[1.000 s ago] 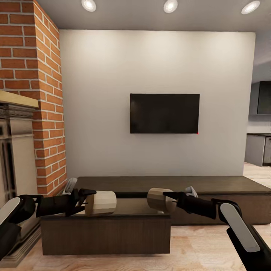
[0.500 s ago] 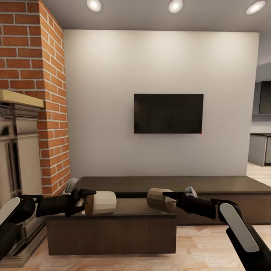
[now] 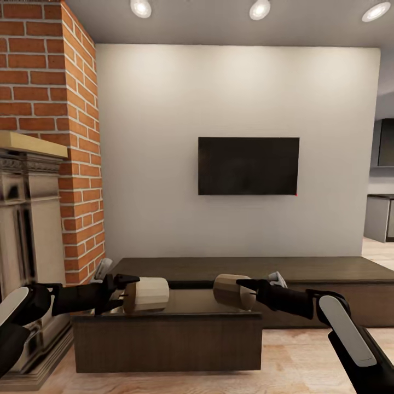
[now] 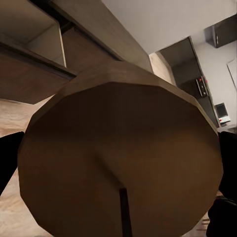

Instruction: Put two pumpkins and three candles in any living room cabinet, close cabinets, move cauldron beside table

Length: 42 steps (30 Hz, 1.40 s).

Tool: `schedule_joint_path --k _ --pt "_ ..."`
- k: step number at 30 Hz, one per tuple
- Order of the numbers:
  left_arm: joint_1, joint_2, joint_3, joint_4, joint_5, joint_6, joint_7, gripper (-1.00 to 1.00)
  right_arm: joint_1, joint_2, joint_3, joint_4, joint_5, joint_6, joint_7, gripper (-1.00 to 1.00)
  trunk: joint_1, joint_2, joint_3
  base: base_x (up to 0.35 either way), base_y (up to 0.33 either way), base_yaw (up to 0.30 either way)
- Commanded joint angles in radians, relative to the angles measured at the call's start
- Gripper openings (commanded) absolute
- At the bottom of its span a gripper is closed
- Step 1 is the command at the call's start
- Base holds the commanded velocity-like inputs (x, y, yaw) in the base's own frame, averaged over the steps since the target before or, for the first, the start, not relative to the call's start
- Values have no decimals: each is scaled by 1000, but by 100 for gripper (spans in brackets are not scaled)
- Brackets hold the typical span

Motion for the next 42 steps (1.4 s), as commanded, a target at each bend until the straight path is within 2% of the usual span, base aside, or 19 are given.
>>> schedule_joint_path --k 1,34,42 --pt "-1 0 -1 -1 10 0 11 -100 -1 -1 1 0 -2 2 -2 -100 -4 7 2 0 0 0" --pt "-1 -1 -4 -2 16 0 11 -100 -1 -1 2 0 -2 2 1 -100 -131 238 105 0 0 0" --pt "-1 -2 -6 -2 16 -1 11 -100 -1 -2 9 0 -1 -17 2 -100 -161 294 130 0 0 0"
